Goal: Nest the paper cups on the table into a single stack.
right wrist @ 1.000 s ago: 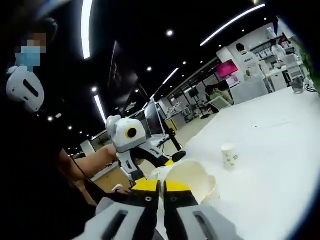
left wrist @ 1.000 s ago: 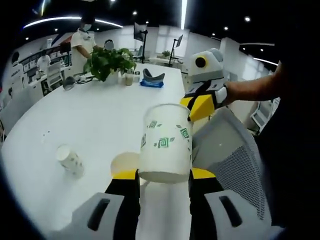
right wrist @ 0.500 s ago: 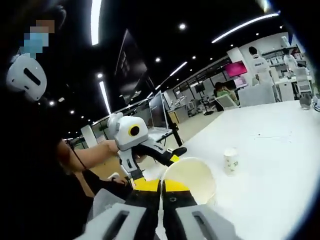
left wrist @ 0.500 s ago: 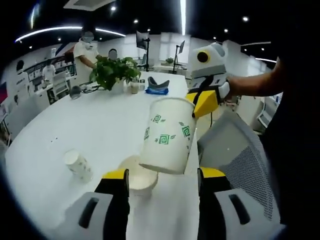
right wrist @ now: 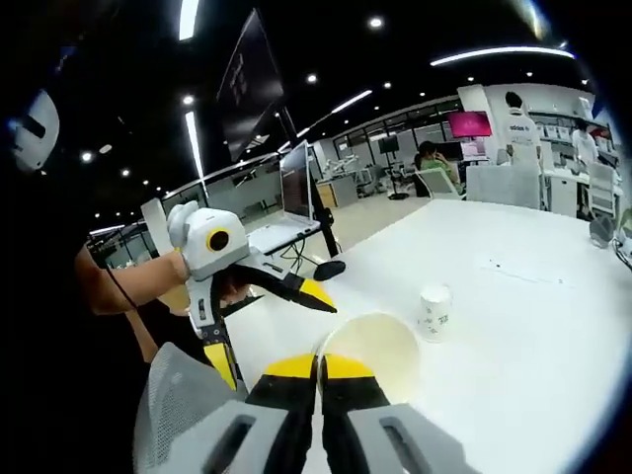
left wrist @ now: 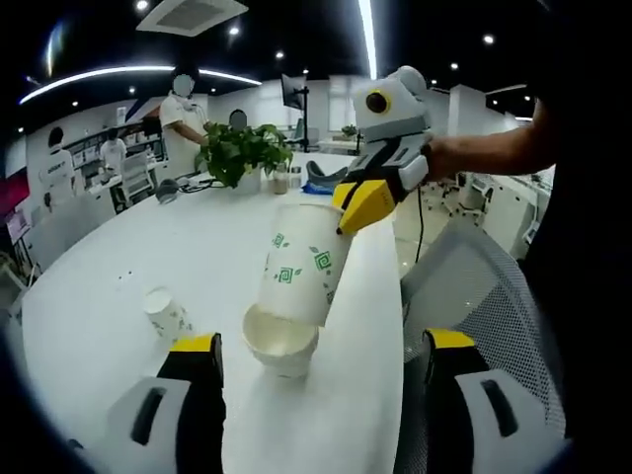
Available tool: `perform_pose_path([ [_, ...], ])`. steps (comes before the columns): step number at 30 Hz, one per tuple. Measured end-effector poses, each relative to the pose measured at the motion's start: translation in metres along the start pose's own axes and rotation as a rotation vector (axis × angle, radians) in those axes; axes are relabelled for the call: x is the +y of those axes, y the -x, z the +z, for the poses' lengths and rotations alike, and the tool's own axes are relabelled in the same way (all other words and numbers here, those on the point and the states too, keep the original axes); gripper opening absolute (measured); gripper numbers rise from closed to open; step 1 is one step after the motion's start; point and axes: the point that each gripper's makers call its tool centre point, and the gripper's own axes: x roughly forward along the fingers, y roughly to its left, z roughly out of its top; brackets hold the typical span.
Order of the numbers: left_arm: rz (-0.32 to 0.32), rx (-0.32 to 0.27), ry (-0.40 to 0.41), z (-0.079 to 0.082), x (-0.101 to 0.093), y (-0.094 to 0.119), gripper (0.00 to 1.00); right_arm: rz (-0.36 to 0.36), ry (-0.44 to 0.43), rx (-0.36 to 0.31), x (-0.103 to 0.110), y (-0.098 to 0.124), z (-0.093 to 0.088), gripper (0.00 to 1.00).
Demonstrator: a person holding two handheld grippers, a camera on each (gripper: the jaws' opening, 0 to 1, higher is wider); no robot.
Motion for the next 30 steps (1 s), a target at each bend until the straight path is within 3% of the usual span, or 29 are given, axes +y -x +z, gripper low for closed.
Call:
perform_pose_path([
  [8, 0.060, -0.041, 0.019, 0.003, 0.006, 0.003, 0.91, -0.067, 0.048, 0.123, -0.018, -0.013, -0.006, 0.00],
  [9, 0.066, -0.038, 0.024, 0.001, 0.008, 0.004, 0.90, -0.082, 0.070, 0.169, -0.021, -0.014, -0.011, 0.00],
  [19, 0.074, -0.029, 0.030, -0.002, 0.005, 0.004, 0.90, -0.076, 0.215, 0.306, -0.018, -0.037, -0.026, 0.00],
  [30, 0.071, -0.021, 0.030, -0.003, 0.005, 0.002, 0.90, -0.046, 0.210, 0.355, -0.014, -0.063, -0.037, 0.00],
])
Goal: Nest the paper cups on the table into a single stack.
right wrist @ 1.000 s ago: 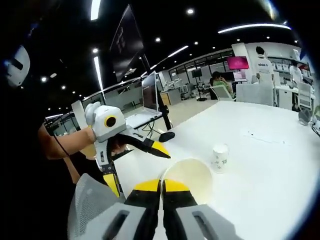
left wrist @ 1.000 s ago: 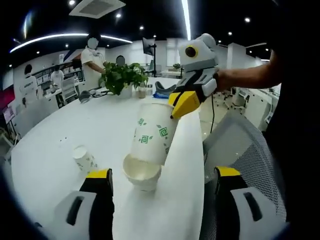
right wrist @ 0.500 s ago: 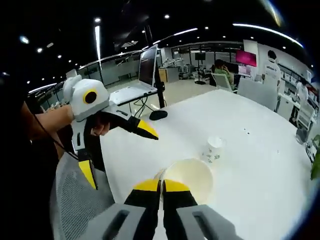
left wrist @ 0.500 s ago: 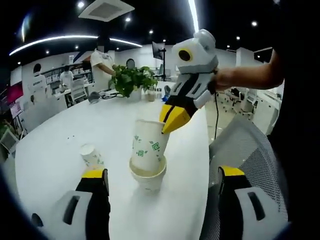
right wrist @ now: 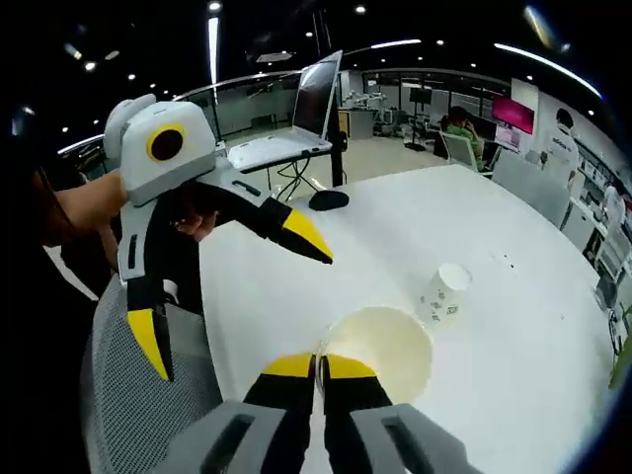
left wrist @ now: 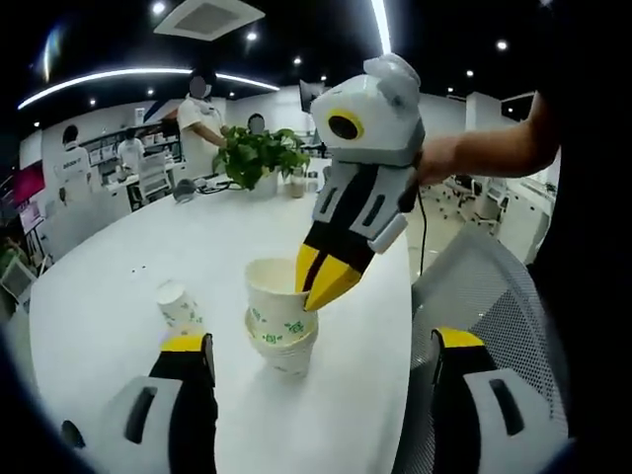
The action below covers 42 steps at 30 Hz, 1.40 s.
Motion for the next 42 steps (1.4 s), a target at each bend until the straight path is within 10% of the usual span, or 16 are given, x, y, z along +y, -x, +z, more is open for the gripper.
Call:
perform_pose_path([
  [28, 0.037, 0.001, 0.029, -0.010, 0.010, 0.008, 0.90, 0.110, -0.123, 0.054, 0.008, -0.041, -0.022, 0.04],
  [42, 0.092, -0.025, 0.044, -0.001, 0.048, 0.005, 0.88, 0.058, -0.109, -0.037, -0.003, -0.018, -0.009, 0.27],
])
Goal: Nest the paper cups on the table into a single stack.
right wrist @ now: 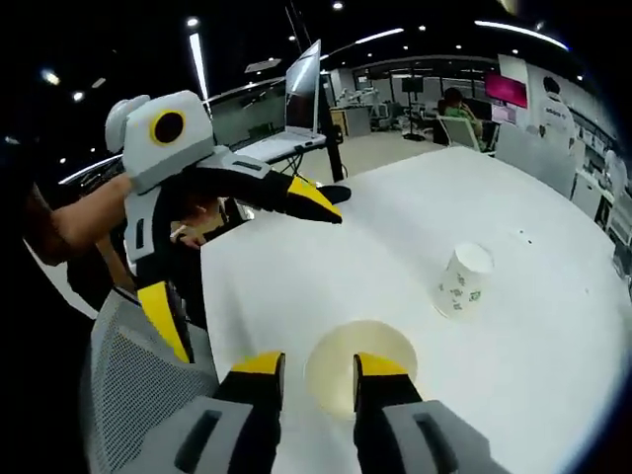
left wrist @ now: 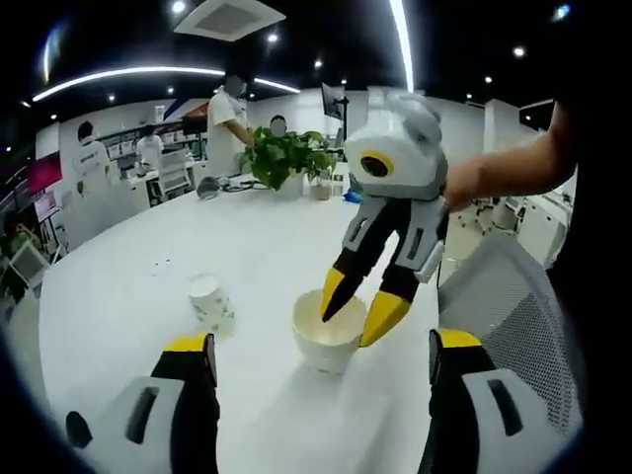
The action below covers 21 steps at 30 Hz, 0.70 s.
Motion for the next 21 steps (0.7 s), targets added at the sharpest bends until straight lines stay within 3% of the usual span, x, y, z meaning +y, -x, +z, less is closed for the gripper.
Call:
perform_pose_path([
  [8, 0.032, -0.011, 0.004, 0.003, 0.030, -0.012, 0.87, -0.078, -0.006, -0.066, -0.006, 0.014, 0.004, 0.40],
  [11, 0.056, -0.015, 0.012, 0.003, 0.046, -0.021, 0.85, -0.133, -0.023, -0.149, -0.010, 0.022, 0.013, 0.53],
  [21, 0.164, -0.030, 0.057, -0.003, 0.104, -0.057, 0.79, -0.294, -0.077, -0.266, -0.034, 0.052, 0.011, 0.80],
])
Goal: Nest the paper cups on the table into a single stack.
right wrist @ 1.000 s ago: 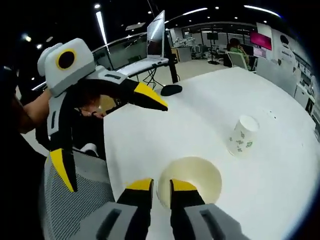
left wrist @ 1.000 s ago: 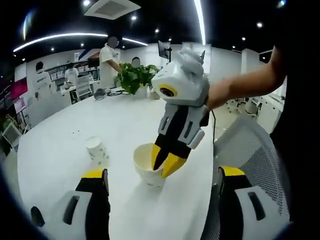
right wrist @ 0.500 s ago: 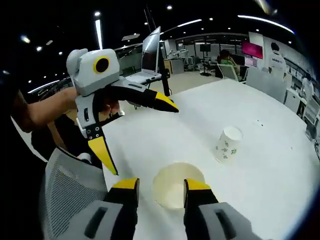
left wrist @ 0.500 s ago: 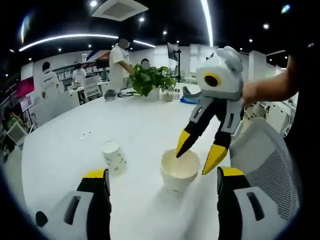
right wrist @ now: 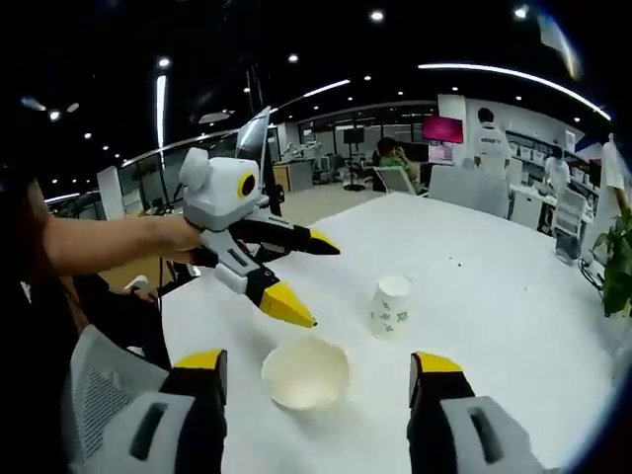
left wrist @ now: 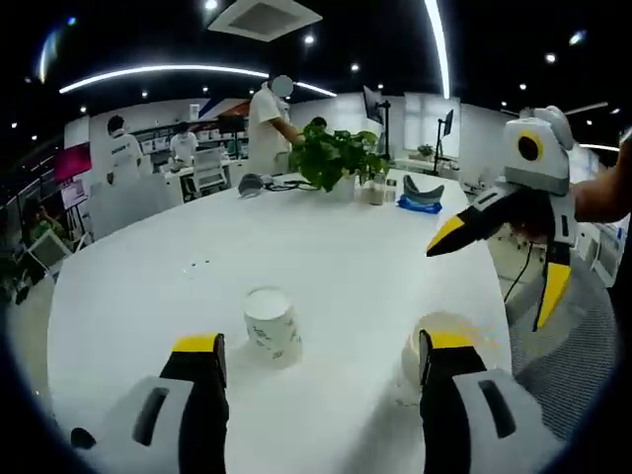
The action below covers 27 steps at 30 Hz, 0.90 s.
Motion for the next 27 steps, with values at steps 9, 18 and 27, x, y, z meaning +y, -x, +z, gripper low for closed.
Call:
perform_pose_path([
  [9, 0.058, 0.030, 0.006, -0.008, 0.030, -0.035, 0.69, -0.095, -0.004, -0.044, -0.014, 0.017, -0.003, 0.92],
  [18, 0.084, 0.064, 0.010, -0.019, 0.043, -0.068, 0.62, -0.143, -0.014, -0.044, -0.015, 0.027, -0.015, 0.94],
  [27, 0.122, 0.098, 0.052, -0.019, 0.055, -0.089, 0.51, -0.175, -0.047, -0.035, -0.016, 0.036, -0.027, 0.92],
])
